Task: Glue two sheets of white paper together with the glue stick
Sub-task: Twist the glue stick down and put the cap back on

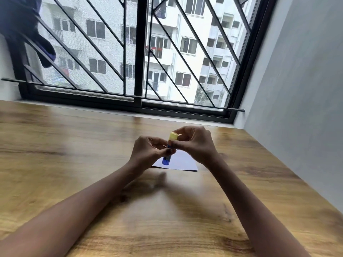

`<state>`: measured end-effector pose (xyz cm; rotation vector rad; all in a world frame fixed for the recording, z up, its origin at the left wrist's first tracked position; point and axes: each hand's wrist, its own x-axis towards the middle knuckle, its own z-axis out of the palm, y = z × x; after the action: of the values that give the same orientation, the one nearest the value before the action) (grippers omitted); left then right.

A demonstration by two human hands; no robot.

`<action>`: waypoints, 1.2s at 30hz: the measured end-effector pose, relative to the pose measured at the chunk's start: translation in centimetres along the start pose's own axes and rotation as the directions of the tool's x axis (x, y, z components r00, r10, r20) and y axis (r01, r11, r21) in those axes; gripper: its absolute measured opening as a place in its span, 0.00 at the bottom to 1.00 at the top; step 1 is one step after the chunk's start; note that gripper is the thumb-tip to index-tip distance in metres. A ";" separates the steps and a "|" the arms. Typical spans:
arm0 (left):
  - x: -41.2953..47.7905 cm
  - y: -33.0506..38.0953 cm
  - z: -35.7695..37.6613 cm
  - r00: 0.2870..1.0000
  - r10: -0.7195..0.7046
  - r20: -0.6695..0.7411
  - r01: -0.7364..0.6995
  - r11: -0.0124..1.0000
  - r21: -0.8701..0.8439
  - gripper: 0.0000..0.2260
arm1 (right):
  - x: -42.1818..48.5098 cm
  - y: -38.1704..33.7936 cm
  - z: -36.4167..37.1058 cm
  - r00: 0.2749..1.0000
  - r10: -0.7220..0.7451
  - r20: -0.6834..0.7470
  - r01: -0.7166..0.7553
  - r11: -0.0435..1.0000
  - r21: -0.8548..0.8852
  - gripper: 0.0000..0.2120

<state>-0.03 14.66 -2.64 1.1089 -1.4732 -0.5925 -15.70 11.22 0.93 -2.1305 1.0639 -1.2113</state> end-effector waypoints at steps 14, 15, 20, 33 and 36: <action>0.4 -0.8 0.2 0.997 -0.076 -0.032 0.070 0.982 -0.177 0.23 | -0.8 0.6 -0.7 0.905 0.120 0.408 -0.283 0.886 0.368 0.29; 0.5 -1.0 0.2 0.996 -0.081 -0.032 0.074 0.983 -0.168 0.23 | -0.8 0.5 -0.8 0.903 0.112 0.414 -0.283 0.881 0.379 0.33; 0.9 -1.5 -0.1 0.990 -0.119 -0.075 0.107 0.983 -0.152 0.14 | -1.0 0.6 -0.5 0.890 0.074 0.449 -0.240 0.914 0.326 0.37; 1.4 -1.8 -1.2 0.989 -0.089 -0.122 0.084 0.996 -0.043 0.12 | -0.1 5.4 -2.6 0.974 0.176 -0.146 -0.215 0.918 -0.332 0.13; 1.9 -2.4 -2.1 0.983 -0.051 -0.177 0.073 0.990 0.117 0.14 | -0.3 6.9 -3.1 0.946 0.265 -0.185 -0.315 0.885 -0.343 0.12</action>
<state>2.83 12.40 -3.34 1.2742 -1.3417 -0.4398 -21.16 7.31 -2.51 -2.0665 1.7215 -1.0848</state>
